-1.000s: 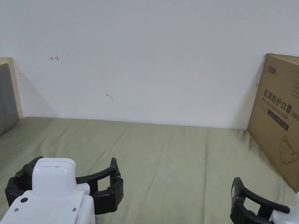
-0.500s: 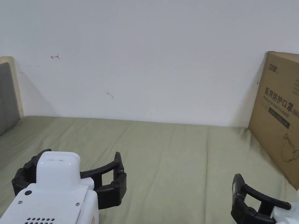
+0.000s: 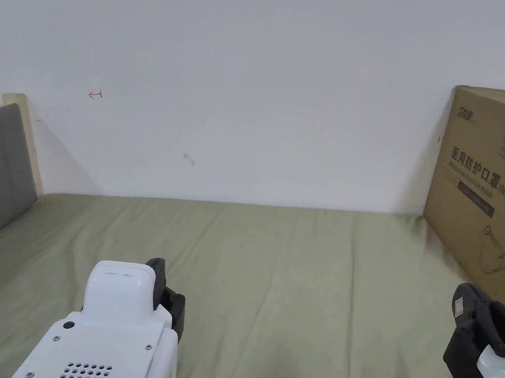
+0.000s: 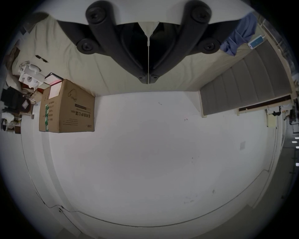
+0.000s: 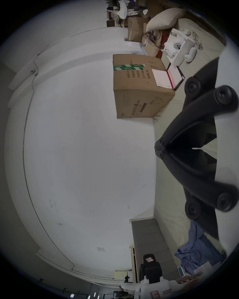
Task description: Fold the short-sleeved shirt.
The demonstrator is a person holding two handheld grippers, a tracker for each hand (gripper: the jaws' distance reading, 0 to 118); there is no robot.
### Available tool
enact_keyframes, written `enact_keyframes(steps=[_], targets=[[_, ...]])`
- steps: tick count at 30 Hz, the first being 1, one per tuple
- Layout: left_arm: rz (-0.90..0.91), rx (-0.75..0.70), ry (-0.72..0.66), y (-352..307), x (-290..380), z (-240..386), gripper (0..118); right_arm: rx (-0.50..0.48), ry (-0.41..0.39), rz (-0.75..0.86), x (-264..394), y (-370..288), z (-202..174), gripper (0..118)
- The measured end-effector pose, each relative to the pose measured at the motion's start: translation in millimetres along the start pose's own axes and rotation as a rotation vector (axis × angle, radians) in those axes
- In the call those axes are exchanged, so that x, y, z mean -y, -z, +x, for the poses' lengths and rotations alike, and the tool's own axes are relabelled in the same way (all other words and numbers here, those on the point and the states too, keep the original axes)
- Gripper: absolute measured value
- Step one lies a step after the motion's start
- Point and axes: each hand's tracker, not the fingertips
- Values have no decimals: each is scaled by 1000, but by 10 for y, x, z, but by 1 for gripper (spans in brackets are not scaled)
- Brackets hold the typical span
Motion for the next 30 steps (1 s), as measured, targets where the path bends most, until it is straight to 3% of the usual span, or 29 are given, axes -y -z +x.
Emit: enact_keyframes(steps=[3,7,9,14,17,20,23,30], targets=[[-1,-2,-25,18,16,23,0,41,-44,-15,1,15,-28,0],[-25,26,-100,65,28,1,0,55,-18,-26,17,20,11,0],[-45,23,-119,74,63,-65,0,112,-58,-43,37,56,-58,0],[-91,-95,-147,-100,134,-678,0,-24,0,-76,173,288,-495,0],[-15,-268,-155,-485,126,-1228,0,-189,-33,-126,215,450,-1018,0],[20,-438,-81,-820,136,-1648,0,-358,25,-148,227,521,-1445,0],[-20,-538,-81,-988,165,-1883,0,-364,45,-126,224,572,-1699,0],[-63,-483,-104,-960,169,-2060,0,-379,25,-144,202,635,-1768,0]])
